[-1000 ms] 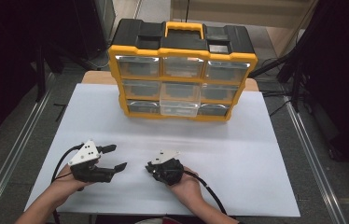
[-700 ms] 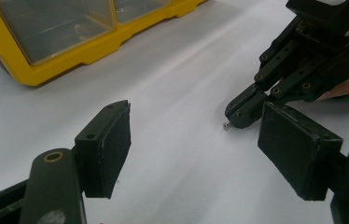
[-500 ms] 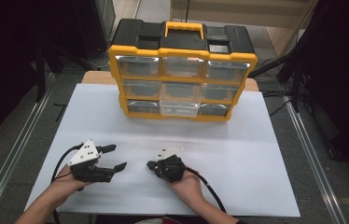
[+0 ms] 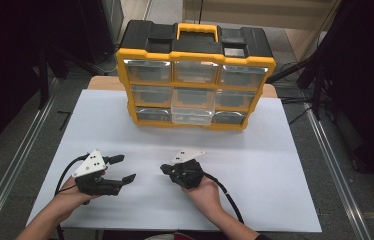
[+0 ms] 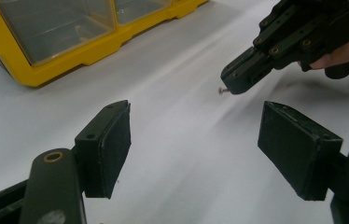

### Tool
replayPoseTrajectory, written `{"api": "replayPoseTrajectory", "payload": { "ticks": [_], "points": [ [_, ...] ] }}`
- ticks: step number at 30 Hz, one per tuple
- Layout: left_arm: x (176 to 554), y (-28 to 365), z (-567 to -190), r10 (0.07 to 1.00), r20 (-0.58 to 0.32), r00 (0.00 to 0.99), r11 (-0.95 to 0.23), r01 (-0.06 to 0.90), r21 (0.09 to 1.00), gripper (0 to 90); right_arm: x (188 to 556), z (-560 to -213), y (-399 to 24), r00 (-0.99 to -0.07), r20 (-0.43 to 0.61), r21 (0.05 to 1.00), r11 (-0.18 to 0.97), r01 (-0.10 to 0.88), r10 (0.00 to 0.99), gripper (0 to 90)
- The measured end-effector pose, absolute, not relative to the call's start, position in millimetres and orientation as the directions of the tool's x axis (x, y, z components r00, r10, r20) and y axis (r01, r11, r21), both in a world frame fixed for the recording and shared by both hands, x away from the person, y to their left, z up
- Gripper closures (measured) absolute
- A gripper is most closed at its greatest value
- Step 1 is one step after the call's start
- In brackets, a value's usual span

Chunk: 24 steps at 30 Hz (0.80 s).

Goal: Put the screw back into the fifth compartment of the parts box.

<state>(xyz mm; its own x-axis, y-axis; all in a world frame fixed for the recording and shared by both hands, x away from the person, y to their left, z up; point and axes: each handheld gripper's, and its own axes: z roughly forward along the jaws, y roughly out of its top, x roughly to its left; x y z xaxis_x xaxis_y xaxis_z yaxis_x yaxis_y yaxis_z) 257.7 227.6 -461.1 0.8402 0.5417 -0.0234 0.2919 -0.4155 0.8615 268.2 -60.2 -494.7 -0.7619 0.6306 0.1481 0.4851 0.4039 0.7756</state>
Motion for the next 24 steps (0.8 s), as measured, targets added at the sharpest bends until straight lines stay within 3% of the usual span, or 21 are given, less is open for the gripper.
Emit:
{"api": "replayPoseTrajectory", "payload": {
  "ticks": [24],
  "points": [
    [258,228,-461,0.542,-0.023,0.840,-0.415,0.292,0.861,25.7,275,-466,-78,-0.742,0.178,0.819,0.321,0.476,0.646,88.7]
  ]
}}
